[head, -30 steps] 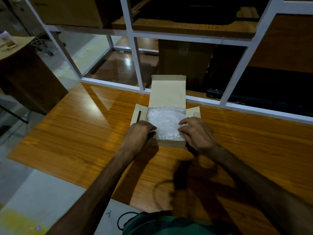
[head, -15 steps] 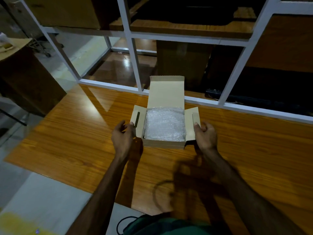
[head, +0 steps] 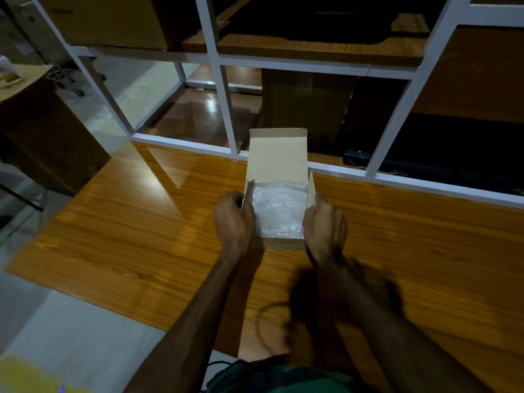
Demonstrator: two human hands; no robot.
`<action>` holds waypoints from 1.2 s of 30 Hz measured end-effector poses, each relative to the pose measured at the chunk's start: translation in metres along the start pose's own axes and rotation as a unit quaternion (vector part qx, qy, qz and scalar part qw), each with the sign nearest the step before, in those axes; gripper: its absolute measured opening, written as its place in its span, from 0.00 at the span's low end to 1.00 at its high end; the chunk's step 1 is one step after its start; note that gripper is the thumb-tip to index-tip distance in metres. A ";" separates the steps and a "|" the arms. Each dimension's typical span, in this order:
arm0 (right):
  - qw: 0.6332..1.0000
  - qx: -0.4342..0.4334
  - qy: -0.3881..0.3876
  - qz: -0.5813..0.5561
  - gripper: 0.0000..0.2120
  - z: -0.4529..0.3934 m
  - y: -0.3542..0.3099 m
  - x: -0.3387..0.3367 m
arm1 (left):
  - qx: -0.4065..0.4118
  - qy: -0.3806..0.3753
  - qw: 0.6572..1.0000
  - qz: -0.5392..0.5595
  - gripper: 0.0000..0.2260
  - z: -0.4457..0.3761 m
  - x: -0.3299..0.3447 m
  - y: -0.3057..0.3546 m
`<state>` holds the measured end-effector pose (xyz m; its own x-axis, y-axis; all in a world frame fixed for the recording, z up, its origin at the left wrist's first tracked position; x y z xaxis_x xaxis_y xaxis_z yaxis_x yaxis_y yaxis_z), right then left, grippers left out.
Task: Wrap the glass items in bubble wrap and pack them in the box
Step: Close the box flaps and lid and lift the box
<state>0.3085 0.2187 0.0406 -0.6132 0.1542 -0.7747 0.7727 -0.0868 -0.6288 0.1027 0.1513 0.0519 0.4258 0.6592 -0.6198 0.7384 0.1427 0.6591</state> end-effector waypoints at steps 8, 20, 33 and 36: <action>0.990 -0.122 -0.066 0.028 0.24 0.017 -0.023 0.019 | 0.057 -0.104 0.988 -0.097 0.08 0.020 0.028 0.015; 0.949 -0.199 -0.246 -0.008 0.24 -0.011 0.021 0.042 | 0.117 -0.160 0.972 -0.127 0.22 0.023 0.028 0.010; 0.940 -0.215 -0.260 0.057 0.24 -0.013 0.018 0.035 | 0.097 -0.184 0.975 -0.080 0.23 0.033 0.042 0.009; 0.939 -0.215 -0.259 0.064 0.24 -0.013 0.017 0.035 | 0.113 -0.195 0.971 -0.079 0.26 0.048 0.042 0.011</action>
<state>0.3021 0.2350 0.0031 -0.4225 -0.3399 -0.8402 0.7721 0.3506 -0.5301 0.1536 0.1454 0.0126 0.4317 0.3066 -0.8483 0.8875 0.0238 0.4602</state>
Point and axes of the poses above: each hand's wrist, its own z-axis away from the middle knuckle, its own x-axis out of the palm, y = z × x, the point moved 5 cm from there along -z, towards the middle knuckle, and after that the axes turned 9 degrees about x, right-handed, at the moved point
